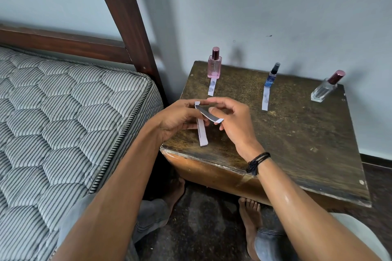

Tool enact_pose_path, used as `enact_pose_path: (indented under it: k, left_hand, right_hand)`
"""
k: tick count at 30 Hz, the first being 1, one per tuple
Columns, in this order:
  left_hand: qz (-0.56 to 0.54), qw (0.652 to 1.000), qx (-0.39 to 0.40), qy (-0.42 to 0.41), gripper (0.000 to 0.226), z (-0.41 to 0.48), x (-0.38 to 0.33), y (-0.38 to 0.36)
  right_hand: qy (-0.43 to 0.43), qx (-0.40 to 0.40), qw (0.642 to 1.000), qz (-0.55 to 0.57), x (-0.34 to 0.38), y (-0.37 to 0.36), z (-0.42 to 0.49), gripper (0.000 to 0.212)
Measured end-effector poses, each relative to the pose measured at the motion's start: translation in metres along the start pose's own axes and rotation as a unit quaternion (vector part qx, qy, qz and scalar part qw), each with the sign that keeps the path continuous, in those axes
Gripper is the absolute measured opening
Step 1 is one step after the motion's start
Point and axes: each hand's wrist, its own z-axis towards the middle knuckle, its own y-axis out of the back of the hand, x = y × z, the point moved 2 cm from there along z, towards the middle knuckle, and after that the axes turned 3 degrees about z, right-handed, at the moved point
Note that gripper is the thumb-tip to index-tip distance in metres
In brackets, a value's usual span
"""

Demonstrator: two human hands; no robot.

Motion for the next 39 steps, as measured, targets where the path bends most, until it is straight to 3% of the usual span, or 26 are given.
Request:
enact_pose_path:
  k: [8, 11, 14, 22, 33, 39]
  left_hand:
    - [0.015, 0.999, -0.030, -0.004, 0.027, 0.003, 0.004, 0.003]
    - [0.024, 0.999, -0.033, -0.005, 0.025, 0.004, 0.003, 0.003]
    - [0.049, 0.998, -0.040, -0.012, 0.020, 0.005, 0.004, 0.003]
    - [0.071, 0.995, -0.067, -0.011, 0.020, 0.007, 0.005, 0.006]
    - [0.069, 0.990, -0.124, -0.022, 0.015, 0.009, 0.003, 0.006]
    - [0.092, 0.988, -0.118, -0.045, 0.015, 0.010, 0.004, 0.004]
  right_hand:
    - [0.006, 0.043, 0.999, 0.013, 0.002, -0.001, -0.001, 0.038]
    - [0.053, 0.064, 0.996, -0.037, 0.003, -0.003, 0.000, 0.031]
    - [0.080, 0.021, 0.994, -0.078, -0.003, -0.005, 0.003, 0.016]
    - [-0.007, -0.078, 0.997, 0.012, -0.003, 0.007, 0.006, 0.007]
    - [-0.082, -0.140, 0.984, 0.075, -0.006, 0.016, 0.012, 0.004]
    - [-0.090, -0.127, 0.986, 0.057, -0.006, 0.015, 0.012, 0.004]
